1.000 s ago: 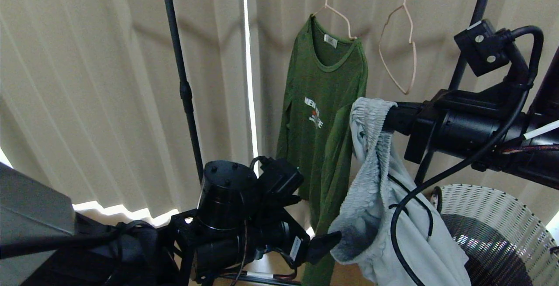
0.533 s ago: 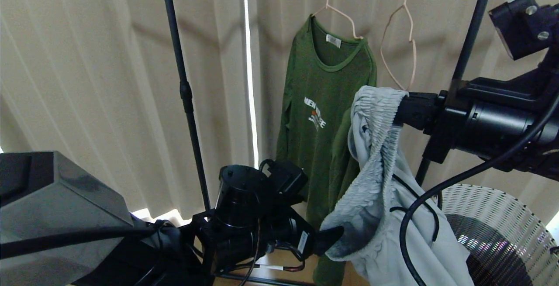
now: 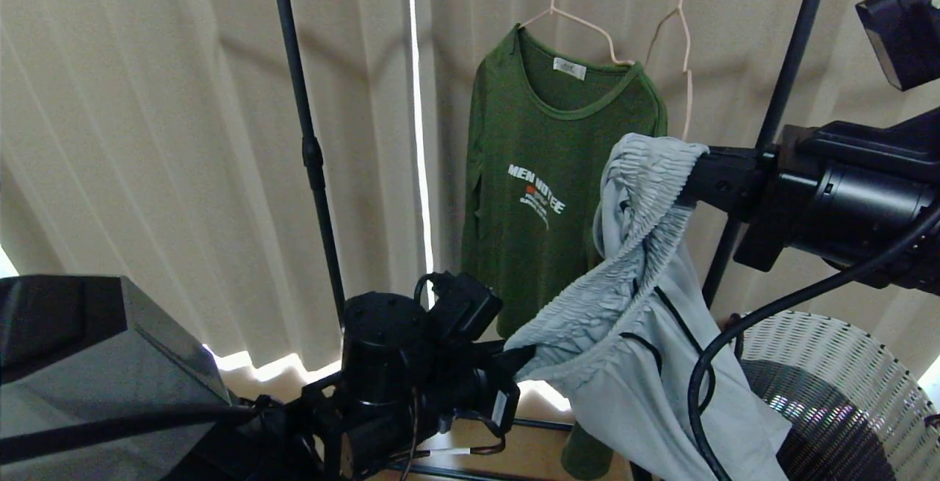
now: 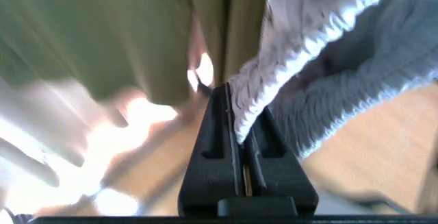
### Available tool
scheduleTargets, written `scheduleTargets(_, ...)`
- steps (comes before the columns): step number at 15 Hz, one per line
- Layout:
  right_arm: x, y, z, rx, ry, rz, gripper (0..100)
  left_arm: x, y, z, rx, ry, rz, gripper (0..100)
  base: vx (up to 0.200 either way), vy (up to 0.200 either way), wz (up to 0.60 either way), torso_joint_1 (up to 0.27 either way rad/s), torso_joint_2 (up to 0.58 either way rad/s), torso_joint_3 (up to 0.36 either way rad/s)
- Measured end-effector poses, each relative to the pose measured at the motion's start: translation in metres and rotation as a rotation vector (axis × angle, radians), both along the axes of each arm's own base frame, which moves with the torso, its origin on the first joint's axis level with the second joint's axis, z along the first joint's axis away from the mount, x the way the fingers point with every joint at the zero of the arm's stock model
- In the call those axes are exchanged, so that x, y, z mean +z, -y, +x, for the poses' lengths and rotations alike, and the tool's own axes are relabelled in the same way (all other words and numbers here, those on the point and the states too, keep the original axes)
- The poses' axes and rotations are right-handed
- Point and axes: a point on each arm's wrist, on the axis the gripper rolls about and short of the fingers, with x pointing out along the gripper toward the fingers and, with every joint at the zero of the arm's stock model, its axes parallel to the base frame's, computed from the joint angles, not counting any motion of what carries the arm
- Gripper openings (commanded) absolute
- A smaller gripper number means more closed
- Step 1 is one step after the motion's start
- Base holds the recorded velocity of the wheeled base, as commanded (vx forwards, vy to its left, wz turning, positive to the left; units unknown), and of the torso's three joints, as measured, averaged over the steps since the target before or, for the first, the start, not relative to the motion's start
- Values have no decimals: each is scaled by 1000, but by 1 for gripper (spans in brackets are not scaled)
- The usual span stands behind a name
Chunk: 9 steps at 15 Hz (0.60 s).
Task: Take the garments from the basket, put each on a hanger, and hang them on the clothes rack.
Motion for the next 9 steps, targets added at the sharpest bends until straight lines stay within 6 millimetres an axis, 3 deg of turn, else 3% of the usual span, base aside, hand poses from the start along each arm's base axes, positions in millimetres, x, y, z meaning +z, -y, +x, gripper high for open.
scheduleTargets(3,-1,4,2,-22,-2,-3,0,-5,-24,-16,39,44,31,0,0,0,0,0,0,0)
scheduleTargets(5,-1,6,4,-32,2,-9,0,11,-44,-17,86,13,74,0,0,0,0,0,0,0)
scheduleTargets(7,-1,7,4,-38,16,-20,0,42,-64,-12,142,-47,132,0,0,0,0,0,0,0)
scheduleTargets(9,-1,9,4,-47,35,-35,0,95,-84,-8,204,-58,136,0,0,0,0,0,0,0)
